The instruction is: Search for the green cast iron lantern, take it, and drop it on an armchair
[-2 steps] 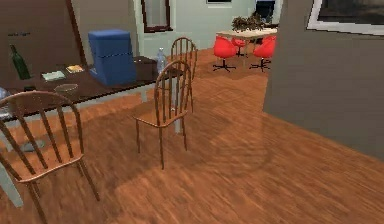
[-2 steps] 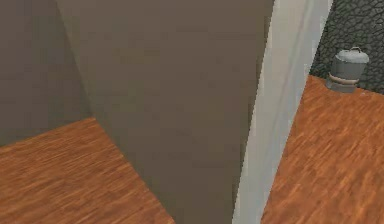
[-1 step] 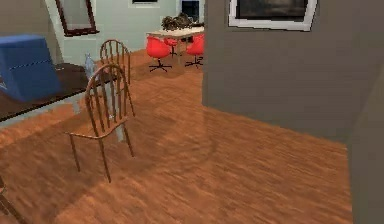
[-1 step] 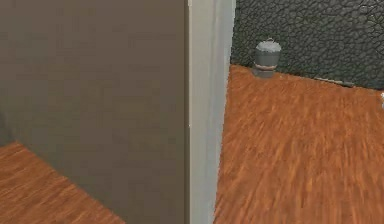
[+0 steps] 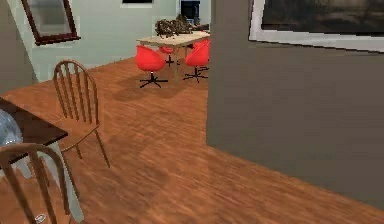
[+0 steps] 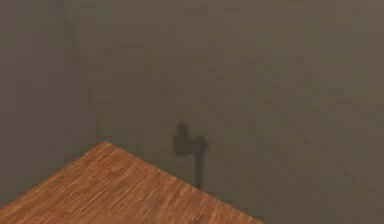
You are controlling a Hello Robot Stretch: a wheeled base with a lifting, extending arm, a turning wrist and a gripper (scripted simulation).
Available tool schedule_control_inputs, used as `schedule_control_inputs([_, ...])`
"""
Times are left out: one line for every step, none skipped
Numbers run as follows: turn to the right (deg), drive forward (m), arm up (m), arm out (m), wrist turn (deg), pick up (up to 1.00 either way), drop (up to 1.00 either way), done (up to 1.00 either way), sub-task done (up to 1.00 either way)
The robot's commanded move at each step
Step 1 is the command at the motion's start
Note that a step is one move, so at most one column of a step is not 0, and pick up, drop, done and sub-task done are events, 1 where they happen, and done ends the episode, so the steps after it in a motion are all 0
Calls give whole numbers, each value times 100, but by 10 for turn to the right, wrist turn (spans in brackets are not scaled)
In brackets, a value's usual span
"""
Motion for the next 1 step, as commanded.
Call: schedule_control_inputs([90,0,0,0,0,0,0,0,0])
